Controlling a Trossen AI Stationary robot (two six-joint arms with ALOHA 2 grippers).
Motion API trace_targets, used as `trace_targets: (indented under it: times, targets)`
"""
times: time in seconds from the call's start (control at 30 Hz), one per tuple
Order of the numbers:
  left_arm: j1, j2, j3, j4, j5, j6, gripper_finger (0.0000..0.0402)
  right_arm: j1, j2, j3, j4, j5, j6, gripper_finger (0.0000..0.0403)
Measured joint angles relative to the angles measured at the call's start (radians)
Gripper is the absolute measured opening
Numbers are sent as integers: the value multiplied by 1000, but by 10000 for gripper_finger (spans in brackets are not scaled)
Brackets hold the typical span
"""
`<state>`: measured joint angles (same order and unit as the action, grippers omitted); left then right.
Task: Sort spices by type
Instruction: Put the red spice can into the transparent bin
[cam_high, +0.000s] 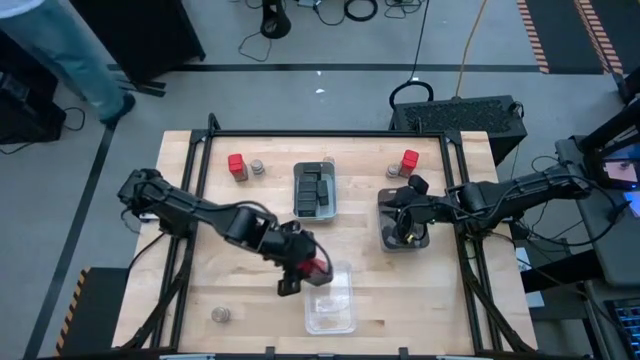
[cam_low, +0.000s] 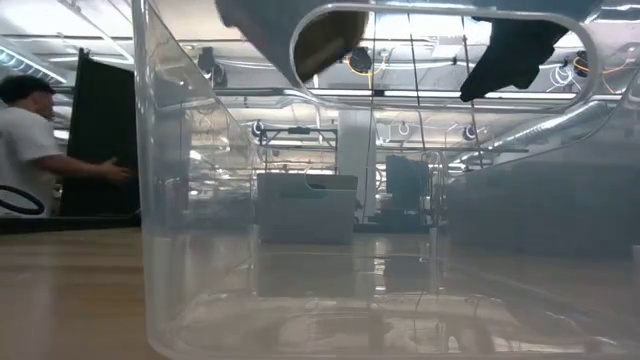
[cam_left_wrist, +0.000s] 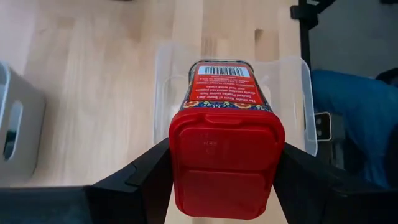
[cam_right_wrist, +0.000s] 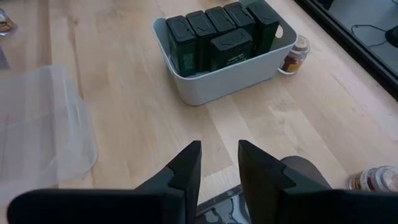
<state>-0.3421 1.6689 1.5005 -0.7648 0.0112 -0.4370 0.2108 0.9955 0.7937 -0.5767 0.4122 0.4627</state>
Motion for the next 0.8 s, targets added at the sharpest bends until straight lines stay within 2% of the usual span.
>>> trace_targets:
  times: [0.2,0.33,0.53,0.63,0.8]
  targets:
    - [54,87,58,-50,52,63,230,0,0,0,2,1,-3,89]
    - [63,198,209,-154,51,121,230,0,0,0,2,5,-19,89]
    - [67,376,398,-417,39,134,230,0,0,0,1,5,-29,89]
    - [69,431,434,-480,35,156,230,0,0,0,1,5,-39,89]
    - [72,466,450,-475,39,162,235,0,0,0,0,5,-64,89]
